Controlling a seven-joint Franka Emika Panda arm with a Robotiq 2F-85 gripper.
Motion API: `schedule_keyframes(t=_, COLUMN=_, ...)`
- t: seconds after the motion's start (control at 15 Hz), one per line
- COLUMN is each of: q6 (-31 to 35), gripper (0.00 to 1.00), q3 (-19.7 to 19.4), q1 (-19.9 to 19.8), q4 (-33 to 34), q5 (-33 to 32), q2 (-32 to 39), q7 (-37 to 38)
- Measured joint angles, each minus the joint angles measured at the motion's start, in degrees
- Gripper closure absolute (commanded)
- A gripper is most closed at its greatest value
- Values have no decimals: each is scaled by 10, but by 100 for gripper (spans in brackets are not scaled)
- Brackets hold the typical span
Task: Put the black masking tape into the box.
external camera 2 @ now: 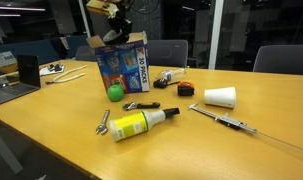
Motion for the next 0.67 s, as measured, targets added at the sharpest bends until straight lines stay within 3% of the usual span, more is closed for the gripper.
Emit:
schedule_keyframes(t=0.2, q6=0, gripper=1, q3=0, q1=7, q4=9, q5=1, q2=16, q7=1)
schedule_keyframes(t=0.47, q6=-3, gripper=0, q3=-2, q1=7, q4=21, q5=2, q2=25, q7=1)
schedule_keyframes(t=0.67, q6=-60, gripper=0, q3=-9, q1=8, q4=42, q5=-9, q2=24, q7=1)
